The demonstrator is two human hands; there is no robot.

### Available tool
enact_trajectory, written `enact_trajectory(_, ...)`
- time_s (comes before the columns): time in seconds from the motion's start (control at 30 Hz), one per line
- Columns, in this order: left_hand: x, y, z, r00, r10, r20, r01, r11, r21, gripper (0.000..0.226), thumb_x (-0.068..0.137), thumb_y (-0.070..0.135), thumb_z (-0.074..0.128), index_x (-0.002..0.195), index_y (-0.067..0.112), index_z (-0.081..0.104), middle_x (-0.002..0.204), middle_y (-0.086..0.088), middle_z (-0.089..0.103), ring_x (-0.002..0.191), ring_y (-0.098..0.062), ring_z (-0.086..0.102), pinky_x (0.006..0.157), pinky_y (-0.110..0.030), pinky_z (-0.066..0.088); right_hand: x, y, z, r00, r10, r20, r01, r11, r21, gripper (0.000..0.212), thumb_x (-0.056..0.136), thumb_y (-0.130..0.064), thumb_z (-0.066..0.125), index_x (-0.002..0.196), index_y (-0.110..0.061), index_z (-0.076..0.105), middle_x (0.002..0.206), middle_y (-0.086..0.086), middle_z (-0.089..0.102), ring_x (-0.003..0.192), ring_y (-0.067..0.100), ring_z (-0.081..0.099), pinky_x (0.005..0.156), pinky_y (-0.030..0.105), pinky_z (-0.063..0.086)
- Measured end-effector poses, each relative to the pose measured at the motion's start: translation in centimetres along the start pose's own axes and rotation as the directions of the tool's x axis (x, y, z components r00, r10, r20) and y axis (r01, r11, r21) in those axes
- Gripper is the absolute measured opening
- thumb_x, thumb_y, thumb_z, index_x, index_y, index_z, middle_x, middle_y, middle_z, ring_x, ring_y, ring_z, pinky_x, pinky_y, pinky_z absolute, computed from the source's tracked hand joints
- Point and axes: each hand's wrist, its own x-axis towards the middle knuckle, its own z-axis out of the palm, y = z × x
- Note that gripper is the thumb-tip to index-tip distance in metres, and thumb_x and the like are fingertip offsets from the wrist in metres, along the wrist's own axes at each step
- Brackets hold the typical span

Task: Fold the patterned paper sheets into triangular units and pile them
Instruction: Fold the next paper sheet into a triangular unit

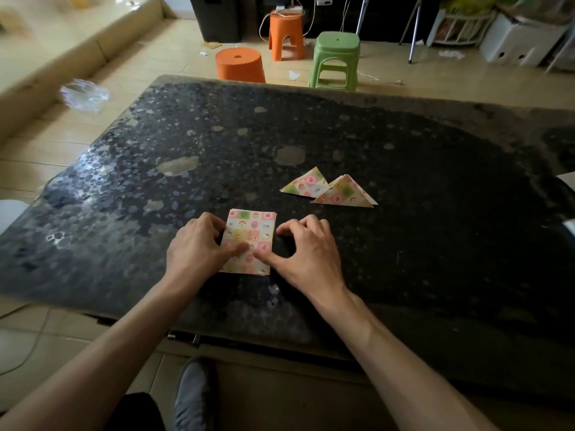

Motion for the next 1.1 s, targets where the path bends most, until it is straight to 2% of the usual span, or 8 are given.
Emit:
enact_trajectory(0.1, -0.2, 0.3, 0.3, 1.000, 0.024, -0.014, -0.024, 1.000, 0.003, 0.060, 0.071, 0.061, 0.084, 0.113, 0.025, 0.062, 0.109, 0.002, 0.065, 0.105, -0.020, 0.060, 0.081, -0.040, 0.049, -0.8, -1.3, 0.5, 1.000, 0.018, -0.020, -0.020, 0.997, -0.074, 0.072, 0.075, -0.076, 0.071, 0.127, -0.028, 0.059, 0.123, -0.004, 0.048, 0.115, 0.017, 0.041, 0.097, 0.032, 0.041)
enact_trajectory(0.23, -0.5, 0.1, 0.7, 0.999, 0.050, -0.013, -0.049, 0.999, 0.016, 0.064, 0.069, 0.070, 0.080, 0.113, 0.029, 0.059, 0.113, 0.000, 0.063, 0.111, -0.023, 0.056, 0.085, -0.041, 0.048, -1.2, -1.9, 0.3, 0.998, 0.065, -0.012, -0.065, 0.998, 0.022, 0.061, 0.082, -0.057, 0.078, 0.134, -0.030, 0.061, 0.129, -0.005, 0.048, 0.120, 0.017, 0.040, 0.100, 0.029, 0.036)
enact_trajectory(0.37, -0.6, 0.2, 0.7, 0.996, 0.087, -0.018, -0.087, 0.996, 0.008, 0.059, 0.072, 0.072, 0.075, 0.113, 0.032, 0.059, 0.110, 0.003, 0.061, 0.110, -0.021, 0.055, 0.084, -0.038, 0.045, -1.1, -1.0, -1.0, 0.992, 0.128, 0.021, -0.129, 0.991, 0.032, 0.065, 0.084, -0.048, 0.080, 0.142, -0.032, 0.055, 0.135, -0.004, 0.050, 0.127, 0.018, 0.040, 0.104, 0.030, 0.033)
enact_trajectory(0.57, -0.7, 1.1, 1.4, 0.977, 0.210, -0.044, -0.209, 0.978, 0.023, 0.054, 0.076, 0.064, 0.078, 0.119, 0.036, 0.063, 0.111, 0.007, 0.058, 0.110, -0.018, 0.050, 0.089, -0.035, 0.042, -1.3, 0.6, -2.9, 0.979, 0.186, 0.078, -0.181, 0.981, -0.068, 0.072, 0.084, -0.059, 0.076, 0.145, -0.030, 0.052, 0.143, -0.003, 0.046, 0.132, 0.020, 0.038, 0.106, 0.033, 0.033)
enact_trajectory(0.73, -0.6, 1.1, 2.3, 0.966, 0.258, -0.029, -0.259, 0.966, -0.022, 0.067, 0.063, 0.080, 0.074, 0.115, 0.040, 0.063, 0.104, 0.010, 0.053, 0.103, -0.013, 0.046, 0.087, -0.030, 0.037, -1.3, 0.0, -1.8, 0.984, 0.180, 0.001, -0.179, 0.978, -0.107, 0.083, 0.079, -0.078, 0.065, 0.141, -0.024, 0.053, 0.138, 0.000, 0.044, 0.125, 0.021, 0.040, 0.101, 0.034, 0.035)
enact_trajectory(0.83, -0.6, 1.0, 2.2, 0.958, 0.284, -0.039, -0.285, 0.959, -0.009, 0.073, 0.058, 0.086, 0.068, 0.114, 0.040, 0.063, 0.103, 0.012, 0.054, 0.102, -0.012, 0.045, 0.088, -0.032, 0.040, -1.0, -0.1, -1.6, 0.980, 0.196, 0.016, -0.193, 0.974, -0.115, 0.098, 0.074, -0.082, 0.067, 0.149, -0.023, 0.044, 0.141, 0.001, 0.040, 0.127, 0.022, 0.037, 0.102, 0.034, 0.035)
enact_trajectory(1.0, -0.2, 0.9, 1.6, 0.955, 0.298, -0.008, -0.297, 0.954, 0.030, 0.065, 0.061, 0.076, 0.077, 0.115, 0.041, 0.065, 0.106, 0.012, 0.056, 0.103, -0.013, 0.045, 0.091, -0.034, 0.040, -0.2, 0.2, -2.4, 0.972, 0.220, 0.086, -0.212, 0.973, -0.090, 0.087, 0.073, -0.070, 0.079, 0.144, -0.030, 0.050, 0.140, -0.001, 0.041, 0.130, 0.022, 0.038, 0.106, 0.035, 0.033)
enact_trajectory(1.1, -0.2, 0.9, 1.5, 0.952, 0.307, 0.002, -0.307, 0.951, 0.037, 0.061, 0.065, 0.070, 0.080, 0.117, 0.043, 0.065, 0.106, 0.013, 0.054, 0.102, -0.012, 0.042, 0.094, -0.036, 0.040, 0.6, 0.1, -3.3, 0.953, 0.276, 0.122, -0.269, 0.961, -0.069, 0.088, 0.073, -0.057, 0.087, 0.147, -0.031, 0.046, 0.143, 0.002, 0.044, 0.135, 0.024, 0.042, 0.111, 0.038, 0.033)
